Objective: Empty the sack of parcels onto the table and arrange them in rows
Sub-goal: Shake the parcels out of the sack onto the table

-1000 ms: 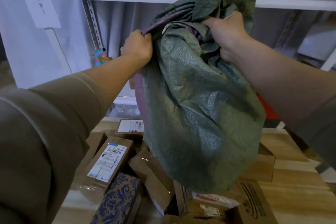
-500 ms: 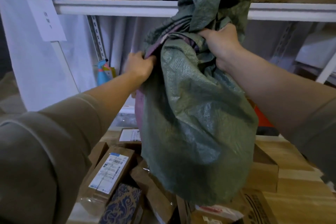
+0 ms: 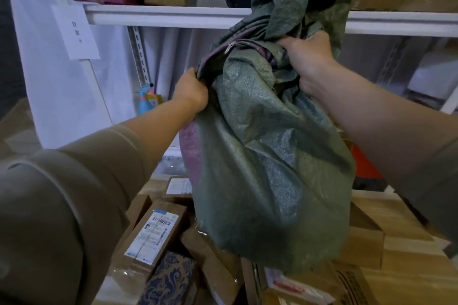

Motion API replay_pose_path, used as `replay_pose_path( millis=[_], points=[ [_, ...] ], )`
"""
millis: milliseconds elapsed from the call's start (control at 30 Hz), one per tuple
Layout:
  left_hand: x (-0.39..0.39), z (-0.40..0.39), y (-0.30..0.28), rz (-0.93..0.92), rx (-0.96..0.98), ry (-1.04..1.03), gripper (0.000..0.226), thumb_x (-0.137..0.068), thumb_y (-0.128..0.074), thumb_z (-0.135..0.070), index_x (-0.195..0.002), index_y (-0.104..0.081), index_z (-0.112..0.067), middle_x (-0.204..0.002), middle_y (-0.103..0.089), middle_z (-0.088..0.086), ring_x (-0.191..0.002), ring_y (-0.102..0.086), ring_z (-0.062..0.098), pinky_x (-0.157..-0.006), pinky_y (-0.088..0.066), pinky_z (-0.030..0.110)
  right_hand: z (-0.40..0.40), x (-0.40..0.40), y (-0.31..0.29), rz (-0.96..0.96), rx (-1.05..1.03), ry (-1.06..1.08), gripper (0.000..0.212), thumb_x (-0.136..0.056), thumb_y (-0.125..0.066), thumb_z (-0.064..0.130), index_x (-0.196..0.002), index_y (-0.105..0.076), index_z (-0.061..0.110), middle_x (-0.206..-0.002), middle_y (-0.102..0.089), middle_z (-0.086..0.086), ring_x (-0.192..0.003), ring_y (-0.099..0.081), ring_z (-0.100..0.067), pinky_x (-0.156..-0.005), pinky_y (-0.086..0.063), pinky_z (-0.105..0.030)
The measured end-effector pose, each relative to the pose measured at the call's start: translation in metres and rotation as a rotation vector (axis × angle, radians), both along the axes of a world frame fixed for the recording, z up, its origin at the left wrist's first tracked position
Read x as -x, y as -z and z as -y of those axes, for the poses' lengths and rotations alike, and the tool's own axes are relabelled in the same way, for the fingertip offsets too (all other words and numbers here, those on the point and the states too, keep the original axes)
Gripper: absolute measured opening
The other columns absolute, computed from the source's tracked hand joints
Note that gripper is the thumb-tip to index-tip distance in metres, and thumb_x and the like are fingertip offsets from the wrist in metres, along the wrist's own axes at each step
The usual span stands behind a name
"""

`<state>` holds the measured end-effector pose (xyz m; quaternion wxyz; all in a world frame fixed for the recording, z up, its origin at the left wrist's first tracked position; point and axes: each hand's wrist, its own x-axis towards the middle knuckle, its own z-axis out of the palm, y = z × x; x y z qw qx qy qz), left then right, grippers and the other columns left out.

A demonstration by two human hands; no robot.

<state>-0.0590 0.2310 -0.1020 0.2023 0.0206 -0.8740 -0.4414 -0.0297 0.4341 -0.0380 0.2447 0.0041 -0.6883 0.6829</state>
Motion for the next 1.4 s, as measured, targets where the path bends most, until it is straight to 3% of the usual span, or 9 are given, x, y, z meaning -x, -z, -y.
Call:
replay_pose_path(
  millis=[333,600,767,833,900,1000,1100,1300,1400],
  points=[
    [-0.001,-0.005,-0.022,-0.199,0.083,-0.122,0.027,-0.101,-0.041,-0.021,-0.121,-0.049,-0.006,-0.114,-0.06,0.017,-0.099,-0.055,0.034,-0.075,-0.037,0.035,-0.009,-0.004,-0.014,-0.018,0.037,0.014,0.041,-0.074,-0.078,0.02,-0.109,-0.059,0.01,-0.102,-0.07,-0.007,-0.091,-0.07,-0.023,-0.08,-0.062,-0.042],
    [0.002,0.001,0.005,0.105,-0.165,0.138,0.053,-0.086,-0.068,-0.042,-0.127,-0.054,-0.013,-0.115,-0.063,0.009,-0.106,-0.061,0.027,-0.079,-0.047,0.032,-0.008,-0.005,-0.001,0.03,0.01,0.016,0.047,-0.072,-0.079,0.021,-0.114,-0.061,0.009,-0.101,-0.072,-0.006,-0.087,-0.071,-0.021,-0.075,-0.063,-0.04],
    [-0.061,0.044,0.043,0.546,-0.107,0.159,0.116,-0.061,-0.064,-0.085,-0.153,-0.026,-0.024,-0.153,-0.037,0.004,-0.135,-0.04,0.03,-0.107,-0.036,0.053,-0.01,-0.007,0.005,0.024,0.014,0.025,0.04,-0.073,-0.079,0.023,-0.105,-0.056,0.013,-0.103,-0.068,-0.007,-0.092,-0.069,-0.023,-0.081,-0.061,-0.042],
    [-0.092,0.068,0.082,0.803,-0.084,0.132,0.106,-0.065,-0.051,-0.09,-0.152,-0.031,-0.032,-0.161,-0.022,0.016,-0.14,-0.037,0.034,-0.11,-0.034,0.058,-0.006,-0.006,0.011,0.025,0.017,0.023,0.039,-0.075,-0.078,0.025,-0.099,-0.048,0.018,-0.106,-0.064,-0.007,-0.095,-0.067,-0.024,-0.083,-0.06,-0.044],
    [-0.118,0.08,0.118,0.88,-0.117,0.23,0.076,-0.071,-0.057,-0.08,-0.137,-0.052,-0.042,-0.158,-0.026,0.022,-0.131,-0.051,0.022,-0.106,-0.043,0.039,0.001,-0.006,0.014,0.027,0.045,0.009,0.04,-0.075,-0.078,0.023,-0.102,-0.048,0.017,-0.106,-0.064,-0.008,-0.094,-0.067,-0.024,-0.082,-0.061,-0.045],
    [-0.125,0.079,0.128,1.035,-0.218,0.116,0.119,-0.052,-0.06,-0.087,-0.15,-0.037,-0.022,-0.159,-0.027,0.015,-0.139,-0.037,0.041,-0.101,-0.04,0.066,0.015,-0.007,0.017,0.028,0.062,-0.009,0.035,-0.076,-0.077,0.02,-0.095,-0.049,0.018,-0.104,-0.065,-0.007,-0.093,-0.068,-0.023,-0.082,-0.061,-0.044],
    [-0.098,0.079,0.117,0.848,-0.31,0.138,0.145,-0.035,-0.073,-0.082,-0.156,-0.013,-0.029,-0.163,-0.018,0.007,-0.143,-0.032,0.037,-0.099,-0.039,0.068,0.022,-0.009,0.017,0.01,0.037,0.002,0.033,-0.08,-0.076,0.018,-0.086,-0.044,0.022,-0.098,-0.062,-0.003,-0.092,-0.066,-0.019,-0.083,-0.06,-0.04],
    [-0.063,0.052,0.073,0.409,-0.378,0.376,0.094,-0.078,-0.074,-0.042,-0.153,-0.02,-0.03,-0.135,-0.041,-0.01,-0.122,-0.04,0.011,-0.098,-0.036,0.038,0.017,-0.012,0.014,0.02,0.039,0.02,0.025,-0.079,-0.077,0.014,-0.088,-0.054,0.018,-0.094,-0.068,-0.005,-0.086,-0.07,-0.02,-0.076,-0.062,-0.04],
    [-0.052,0.044,0.066,0.349,-0.257,0.35,0.06,-0.093,-0.062,-0.041,-0.147,-0.04,-0.027,-0.126,-0.053,-0.001,-0.115,-0.05,0.017,-0.092,-0.04,0.03,0.015,-0.014,0.013,0.029,0.035,0.017,0.022,-0.078,-0.077,0.013,-0.092,-0.06,0.015,-0.094,-0.071,-0.005,-0.085,-0.071,-0.02,-0.075,-0.063,-0.04]
  ],
)
